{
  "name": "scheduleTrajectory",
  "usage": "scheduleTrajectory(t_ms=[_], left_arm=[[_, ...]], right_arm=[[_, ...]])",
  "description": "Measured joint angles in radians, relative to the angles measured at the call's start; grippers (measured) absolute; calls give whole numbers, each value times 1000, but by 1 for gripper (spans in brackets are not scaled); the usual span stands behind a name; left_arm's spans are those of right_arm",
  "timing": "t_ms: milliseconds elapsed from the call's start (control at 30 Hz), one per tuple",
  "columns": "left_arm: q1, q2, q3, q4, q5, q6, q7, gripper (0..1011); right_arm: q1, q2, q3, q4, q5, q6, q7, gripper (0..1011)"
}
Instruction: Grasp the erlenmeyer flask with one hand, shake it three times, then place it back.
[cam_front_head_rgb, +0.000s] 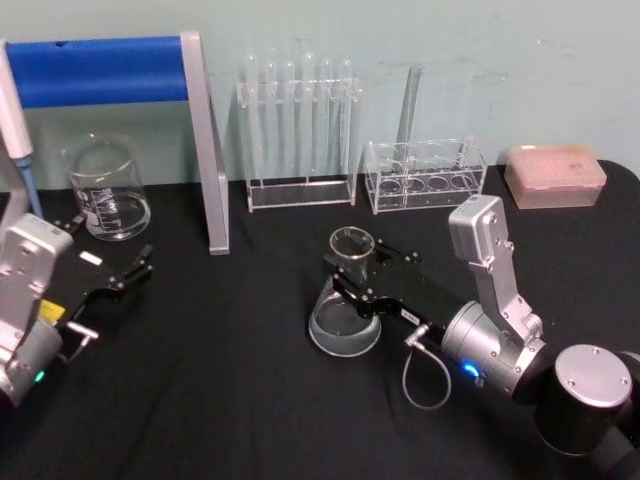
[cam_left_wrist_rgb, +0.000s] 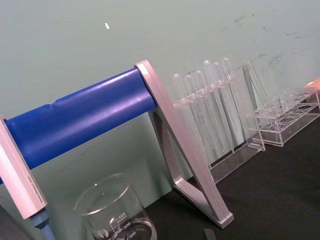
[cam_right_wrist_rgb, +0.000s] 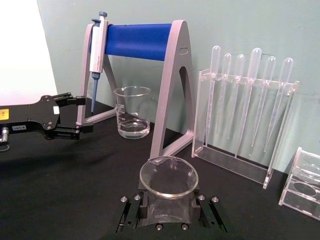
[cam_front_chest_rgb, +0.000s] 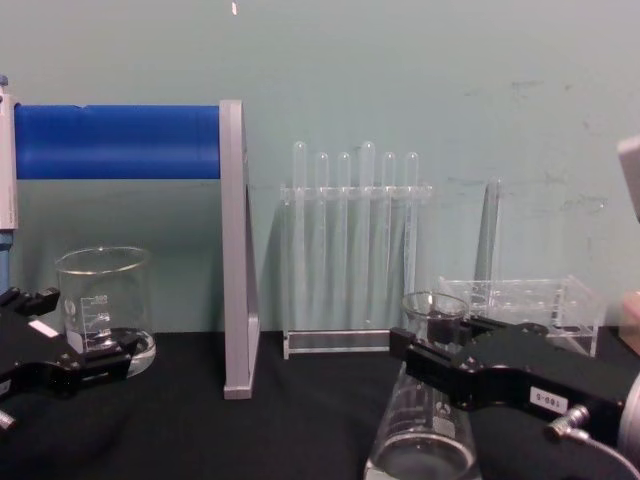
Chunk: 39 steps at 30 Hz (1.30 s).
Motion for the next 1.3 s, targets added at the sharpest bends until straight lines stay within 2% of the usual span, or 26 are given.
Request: scheduleTrajectory(t_ms=[267, 400, 433, 467, 567, 933, 1300], left_arm=[[0, 0, 0, 0, 0, 0, 0, 1001], [0, 0, 0, 0, 0, 0, 0, 1001], [0, 0, 0, 0, 0, 0, 0, 1001], [0, 0, 0, 0, 0, 0, 0, 1001], [0, 0, 0, 0, 0, 0, 0, 1001], [0, 0, 0, 0, 0, 0, 0, 1001], [0, 0, 0, 0, 0, 0, 0, 1001]], right_arm=[[0, 0, 1, 0, 0, 0, 0, 449], [0, 0, 1, 0, 0, 0, 0, 509], [0, 0, 1, 0, 1, 0, -1, 569], [0, 0, 1, 0, 1, 0, -1, 569], [0, 0, 1, 0, 1, 0, -1, 699], [0, 0, 1, 0, 0, 0, -1, 995], [0, 0, 1, 0, 0, 0, 0, 1000]])
